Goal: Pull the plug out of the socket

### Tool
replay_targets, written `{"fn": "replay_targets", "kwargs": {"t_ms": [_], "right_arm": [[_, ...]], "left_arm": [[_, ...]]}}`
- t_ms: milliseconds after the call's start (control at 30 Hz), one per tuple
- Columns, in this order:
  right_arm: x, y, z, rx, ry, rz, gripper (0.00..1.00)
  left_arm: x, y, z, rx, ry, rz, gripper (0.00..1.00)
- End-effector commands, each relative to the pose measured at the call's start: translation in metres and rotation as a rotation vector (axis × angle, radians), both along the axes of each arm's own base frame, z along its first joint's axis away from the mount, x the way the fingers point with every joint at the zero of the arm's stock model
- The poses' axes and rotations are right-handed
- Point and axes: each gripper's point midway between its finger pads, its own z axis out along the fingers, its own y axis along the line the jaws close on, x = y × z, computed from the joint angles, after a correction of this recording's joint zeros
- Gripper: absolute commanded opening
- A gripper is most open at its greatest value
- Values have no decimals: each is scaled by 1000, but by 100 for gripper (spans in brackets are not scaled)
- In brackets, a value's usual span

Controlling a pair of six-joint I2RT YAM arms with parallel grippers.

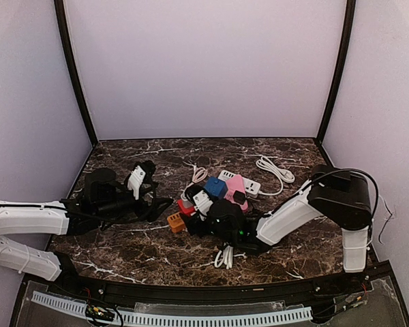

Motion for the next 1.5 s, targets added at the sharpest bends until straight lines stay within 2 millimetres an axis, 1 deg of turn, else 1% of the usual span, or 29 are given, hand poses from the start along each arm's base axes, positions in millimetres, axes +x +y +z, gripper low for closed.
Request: {"fn": "replay_targets", "kwargs": {"t_ms": [0,133,200,267,333,367,400,433,467,533,633,733,833,900,1067,1300,1367,1400,1433,1467], "right_arm": [[14,-10,4,37,-16,-35,77],[8,-15,8,39,-27,25,63],[4,-15,9,26,-37,68,59],[-1,-14,11,24,-42,104,58],[-5,-13,13,30,-38,136,57],[-7,-13,12,28,-33,146,56],[-7,-13,12,28,-29,157,55],[-7,-12,11,26,-24,163,54],[-6,-13,10,23,-22,163,54],[-5,-13,7,14,-17,161,53],[-4,-13,3,8,-13,157,53],[-2,-13,1,10,-4,145,51],[0,-11,1,11,2,141,50],[0,-10,0,11,7,142,50],[0,-11,-1,10,11,139,48],[0,-14,-5,9,20,128,45],[0,-16,-6,9,25,124,44],[-1,-16,-7,9,26,124,43],[0,-17,-8,10,30,120,43],[0,-17,-9,10,32,118,42]], "left_arm": [[-4,-3,0,1,-5,-33,81],[-6,-7,-6,15,5,-59,80],[-7,-12,-8,15,4,-88,79],[-7,-16,-9,12,-2,-106,78],[-5,-21,-16,24,2,-123,77],[-5,-25,-13,24,-8,-142,77],[-4,-28,-19,35,2,-153,76],[-5,-33,-16,32,-4,-178,76],[-5,-36,-21,40,5,-190,75],[-3,-41,-19,30,-7,-207,73],[2,-44,-10,0,-58,-194,71],[4,-48,-9,5,-80,-196,71],[5,-55,-15,32,-76,-207,70],[4,-61,-24,55,-66,-219,70],[5,-72,-31,64,-61,-214,69],[16,-76,-39,71,-55,-168,55],[18,-75,-38,68,-60,-154,49],[19,-75,-35,60,-66,-148,44],[19,-75,-34,54,-68,-143,42],[20,-75,-32,48,-73,-142,37]]}}
